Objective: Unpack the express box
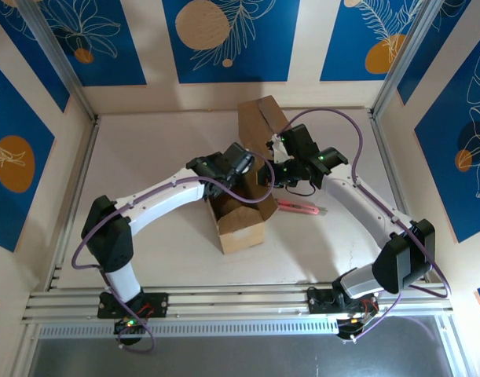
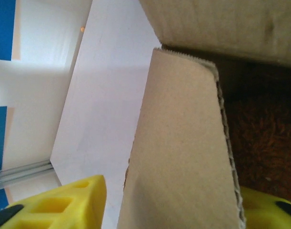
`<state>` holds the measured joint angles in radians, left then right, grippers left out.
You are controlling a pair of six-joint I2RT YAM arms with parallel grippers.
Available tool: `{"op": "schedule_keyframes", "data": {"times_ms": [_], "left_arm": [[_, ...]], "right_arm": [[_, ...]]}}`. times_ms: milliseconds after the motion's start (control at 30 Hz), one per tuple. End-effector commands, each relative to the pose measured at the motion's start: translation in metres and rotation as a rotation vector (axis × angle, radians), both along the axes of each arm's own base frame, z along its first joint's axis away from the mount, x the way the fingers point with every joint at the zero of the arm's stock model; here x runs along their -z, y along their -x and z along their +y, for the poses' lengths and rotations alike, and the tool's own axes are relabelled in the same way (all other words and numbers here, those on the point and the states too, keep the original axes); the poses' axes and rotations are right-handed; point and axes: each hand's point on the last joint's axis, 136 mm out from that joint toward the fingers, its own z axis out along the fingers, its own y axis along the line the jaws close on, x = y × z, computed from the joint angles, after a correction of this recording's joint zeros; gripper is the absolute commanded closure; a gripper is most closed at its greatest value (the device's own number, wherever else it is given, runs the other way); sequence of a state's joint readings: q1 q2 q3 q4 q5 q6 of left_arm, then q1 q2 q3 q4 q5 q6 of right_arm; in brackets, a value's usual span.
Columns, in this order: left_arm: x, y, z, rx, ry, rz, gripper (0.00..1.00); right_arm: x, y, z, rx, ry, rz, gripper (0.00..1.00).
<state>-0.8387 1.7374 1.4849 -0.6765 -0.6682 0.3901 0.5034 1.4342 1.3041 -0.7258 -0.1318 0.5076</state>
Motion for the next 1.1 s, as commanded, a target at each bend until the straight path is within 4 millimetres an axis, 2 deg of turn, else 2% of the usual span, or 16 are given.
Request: {"op": "schedule_keyframes", "data": {"times_ms": [0, 167, 267, 367, 433, 500, 600, 667, 733, 800, 867, 933, 1033, 1067], "left_arm": [[-0.016, 0.001, 0.004, -0.007, -0.018, -0.021, 0.64], [-0.015, 0.004, 0.004, 0.006, -0.035, 0.005, 1.00], [-0.018, 0.005, 0.006, 0.011, -0.053, 0.012, 1.00], [-0.030, 0.005, 0.008, 0.013, -0.051, 0.007, 1.00], [-0.040, 0.005, 0.010, 0.010, -0.042, 0.002, 1.00], [-0.052, 0.005, 0.012, 0.006, -0.030, 0.002, 1.00], [-0.064, 0.007, 0.015, -0.007, -0.015, 0.014, 1.00], [-0.067, 0.009, 0.016, -0.015, -0.004, 0.027, 1.00], [-0.069, 0.010, 0.017, -0.024, 0.008, 0.037, 1.00], [-0.069, 0.011, 0.018, -0.032, 0.014, 0.046, 1.00], [-0.070, 0.012, 0.020, -0.039, 0.021, 0.052, 1.00], [-0.070, 0.013, 0.020, -0.044, 0.026, 0.060, 1.00], [-0.070, 0.013, 0.020, -0.048, 0.034, 0.069, 1.00], [-0.070, 0.014, 0.020, -0.048, 0.037, 0.073, 1.00]], "right_arm": [[-0.010, 0.008, -0.002, -0.016, -0.024, -0.010, 1.00], [-0.009, 0.008, -0.002, -0.020, -0.024, -0.010, 1.00], [-0.010, 0.008, -0.003, -0.022, -0.019, -0.016, 1.00], [-0.014, 0.007, -0.008, -0.021, 0.004, -0.031, 0.99], [-0.020, 0.007, -0.011, -0.024, 0.015, -0.051, 0.90], [-0.028, 0.010, -0.014, -0.033, 0.021, -0.077, 0.74], [-0.044, 0.017, -0.019, -0.048, 0.028, -0.129, 0.57], [-0.057, 0.025, -0.021, -0.065, 0.032, -0.177, 0.50], [-0.071, 0.038, -0.021, -0.103, 0.031, -0.242, 0.48], [-0.086, 0.056, -0.016, -0.167, 0.028, -0.332, 0.50], [-0.099, 0.078, -0.006, -0.258, 0.022, -0.425, 0.56], [-0.106, 0.099, 0.006, -0.346, 0.020, -0.509, 0.69], [-0.106, 0.117, 0.025, -0.441, 0.012, -0.596, 0.98], [-0.104, 0.119, 0.032, -0.458, 0.023, -0.618, 1.00]]}}
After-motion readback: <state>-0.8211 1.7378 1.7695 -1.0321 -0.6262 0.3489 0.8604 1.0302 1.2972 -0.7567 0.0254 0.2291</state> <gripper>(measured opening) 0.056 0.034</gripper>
